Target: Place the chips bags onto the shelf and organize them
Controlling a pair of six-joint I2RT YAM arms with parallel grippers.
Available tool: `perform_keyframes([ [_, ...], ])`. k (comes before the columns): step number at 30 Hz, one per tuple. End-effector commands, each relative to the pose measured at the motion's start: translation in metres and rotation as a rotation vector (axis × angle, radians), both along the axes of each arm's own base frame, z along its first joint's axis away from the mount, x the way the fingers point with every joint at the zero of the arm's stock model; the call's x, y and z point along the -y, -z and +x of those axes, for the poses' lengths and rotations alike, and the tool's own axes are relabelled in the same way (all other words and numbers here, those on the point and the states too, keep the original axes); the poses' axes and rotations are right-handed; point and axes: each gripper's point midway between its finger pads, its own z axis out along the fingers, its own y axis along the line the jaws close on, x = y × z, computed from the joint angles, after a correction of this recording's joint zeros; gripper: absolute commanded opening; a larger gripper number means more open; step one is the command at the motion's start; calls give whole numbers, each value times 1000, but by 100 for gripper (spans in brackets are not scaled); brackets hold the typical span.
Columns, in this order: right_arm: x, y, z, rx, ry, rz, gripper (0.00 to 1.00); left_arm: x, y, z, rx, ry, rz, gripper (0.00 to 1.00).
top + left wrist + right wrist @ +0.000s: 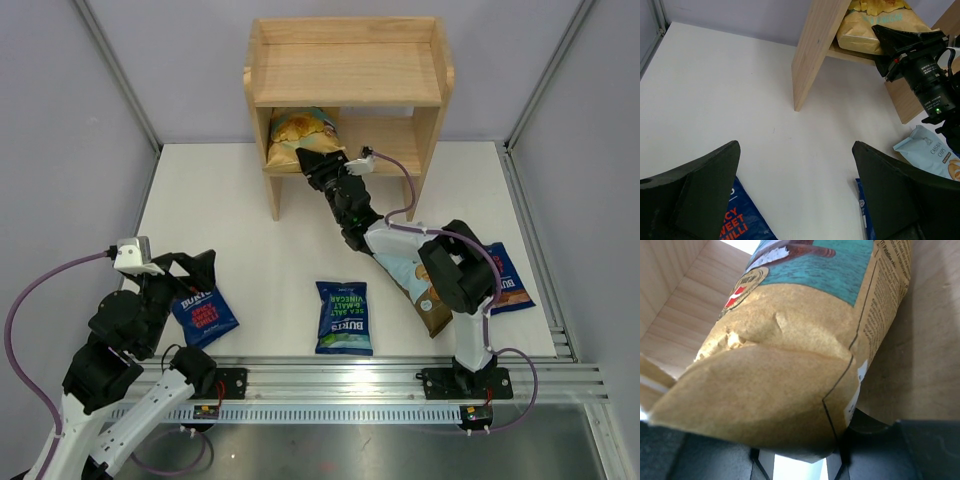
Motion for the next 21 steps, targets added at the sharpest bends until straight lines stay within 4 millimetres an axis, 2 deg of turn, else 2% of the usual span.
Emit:
perform_keyframes([
  [1, -19, -23, -4, 10, -29, 66, 32, -3, -8, 2, 39, -17, -3, 99],
  [6, -18, -13, -7, -65, -17, 8, 41, -3, -7, 2, 40, -15, -4, 99],
  [8, -16, -18, -11, -89, -26, 11, 47, -3, -8, 1, 41, -17, -7, 99],
  [9, -16, -9, -12, -126, -25, -17, 50, -3, -8, 1, 42, -15, -8, 99],
  [11, -15, -14, -17, -144, -40, -30, 54, -4, -8, 1, 43, -17, -8, 99],
  [12, -15, -6, -19, -175, -45, -53, 56, -4, -8, 1, 41, -18, -7, 99],
  [13, -15, -9, -22, -184, -56, -52, 58, -4, -7, 1, 40, -20, -7, 99],
  [15, -13, -2, -26, -213, -62, -79, 63, -5, -8, 1, 42, -23, -10, 99],
  [21, -5, -9, -36, -231, -73, -91, 76, -5, -7, 0, 38, -25, -12, 99],
])
